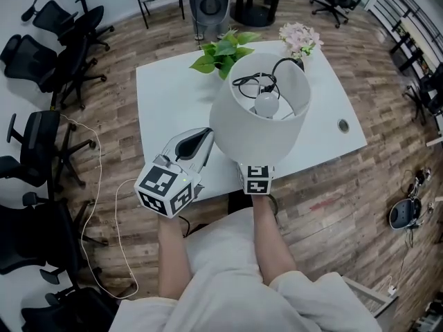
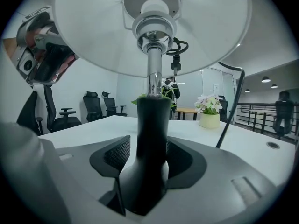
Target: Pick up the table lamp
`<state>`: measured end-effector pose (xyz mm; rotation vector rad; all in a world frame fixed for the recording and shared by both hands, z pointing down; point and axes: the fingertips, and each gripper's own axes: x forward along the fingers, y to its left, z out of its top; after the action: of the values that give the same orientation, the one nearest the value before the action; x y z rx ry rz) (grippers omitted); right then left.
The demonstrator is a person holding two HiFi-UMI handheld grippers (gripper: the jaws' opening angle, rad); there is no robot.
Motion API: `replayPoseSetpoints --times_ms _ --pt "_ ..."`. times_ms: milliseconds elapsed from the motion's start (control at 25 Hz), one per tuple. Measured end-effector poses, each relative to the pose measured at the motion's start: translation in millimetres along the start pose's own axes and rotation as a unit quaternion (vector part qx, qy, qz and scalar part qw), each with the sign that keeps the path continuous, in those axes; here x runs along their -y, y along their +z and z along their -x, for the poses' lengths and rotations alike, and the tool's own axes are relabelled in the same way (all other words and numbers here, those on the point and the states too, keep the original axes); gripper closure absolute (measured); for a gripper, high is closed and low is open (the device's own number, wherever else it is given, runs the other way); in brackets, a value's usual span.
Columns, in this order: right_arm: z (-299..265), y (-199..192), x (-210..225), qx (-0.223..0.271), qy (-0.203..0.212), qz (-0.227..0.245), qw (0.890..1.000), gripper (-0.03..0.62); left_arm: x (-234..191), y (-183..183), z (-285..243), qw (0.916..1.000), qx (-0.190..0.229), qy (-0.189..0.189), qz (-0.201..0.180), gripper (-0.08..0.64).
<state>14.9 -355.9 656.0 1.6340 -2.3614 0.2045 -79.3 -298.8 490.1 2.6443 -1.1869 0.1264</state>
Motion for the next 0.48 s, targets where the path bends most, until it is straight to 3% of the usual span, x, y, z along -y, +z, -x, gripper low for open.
replayPoseSetpoints --times_ms 480 --pt "-10.6 -1.2 3.1 -0.015 -0.009 0.008 1.0 0.4 -6.9 0.3 -6.2 1.0 0.006 -0.003 0.006 0.56"
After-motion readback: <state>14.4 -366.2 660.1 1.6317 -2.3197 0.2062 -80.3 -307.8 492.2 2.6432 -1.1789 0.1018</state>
